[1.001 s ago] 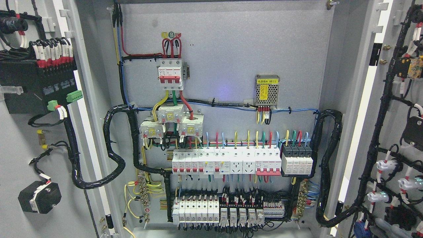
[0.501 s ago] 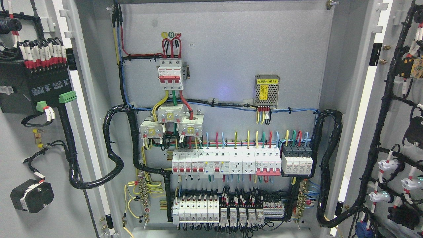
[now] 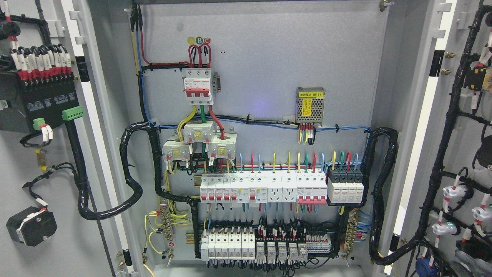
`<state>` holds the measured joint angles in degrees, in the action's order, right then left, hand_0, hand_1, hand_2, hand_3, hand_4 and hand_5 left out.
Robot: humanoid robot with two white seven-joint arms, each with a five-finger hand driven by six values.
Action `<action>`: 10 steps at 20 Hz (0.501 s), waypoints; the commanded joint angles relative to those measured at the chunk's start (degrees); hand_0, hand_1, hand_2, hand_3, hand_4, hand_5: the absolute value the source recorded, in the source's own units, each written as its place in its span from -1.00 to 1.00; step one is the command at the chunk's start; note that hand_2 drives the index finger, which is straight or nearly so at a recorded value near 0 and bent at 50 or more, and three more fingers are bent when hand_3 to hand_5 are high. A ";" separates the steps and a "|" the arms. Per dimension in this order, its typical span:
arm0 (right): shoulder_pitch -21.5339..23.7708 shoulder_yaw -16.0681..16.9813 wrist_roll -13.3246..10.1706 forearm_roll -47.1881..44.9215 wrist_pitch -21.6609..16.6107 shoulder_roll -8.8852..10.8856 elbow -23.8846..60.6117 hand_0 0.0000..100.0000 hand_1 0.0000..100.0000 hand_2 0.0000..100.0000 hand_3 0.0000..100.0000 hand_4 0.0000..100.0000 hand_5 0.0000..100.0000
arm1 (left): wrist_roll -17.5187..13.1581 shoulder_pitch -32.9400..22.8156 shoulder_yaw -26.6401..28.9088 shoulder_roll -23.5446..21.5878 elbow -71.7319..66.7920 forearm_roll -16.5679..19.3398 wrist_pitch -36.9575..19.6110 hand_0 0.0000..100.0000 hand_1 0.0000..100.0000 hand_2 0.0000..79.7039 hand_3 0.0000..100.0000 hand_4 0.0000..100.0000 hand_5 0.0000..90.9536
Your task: Open door with both hands
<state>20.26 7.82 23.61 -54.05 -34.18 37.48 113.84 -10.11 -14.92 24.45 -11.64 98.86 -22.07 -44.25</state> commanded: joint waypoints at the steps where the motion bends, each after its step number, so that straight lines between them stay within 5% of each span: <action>1: -0.13 1.85 0.82 -1.24 -0.01 1.46 -2.66 -1.00 -1.00 -1.00 -1.00 -1.00 -1.00 | -0.26 4.72 1.83 -3.03 -8.24 0.19 -3.30 -1.00 -1.00 -1.00 -1.00 -0.92 -1.00; 10: -0.48 4.75 1.79 -2.55 -0.01 1.72 -5.12 -1.00 -1.00 -1.00 -1.00 -1.00 -1.00 | -0.26 8.59 3.41 -5.23 -13.25 0.28 3.91 -1.00 -1.00 -1.00 -1.00 -0.91 -1.00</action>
<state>19.89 9.78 25.31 -55.56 -34.20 38.43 111.30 -10.45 -8.80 26.14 -14.25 92.42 -21.90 -42.18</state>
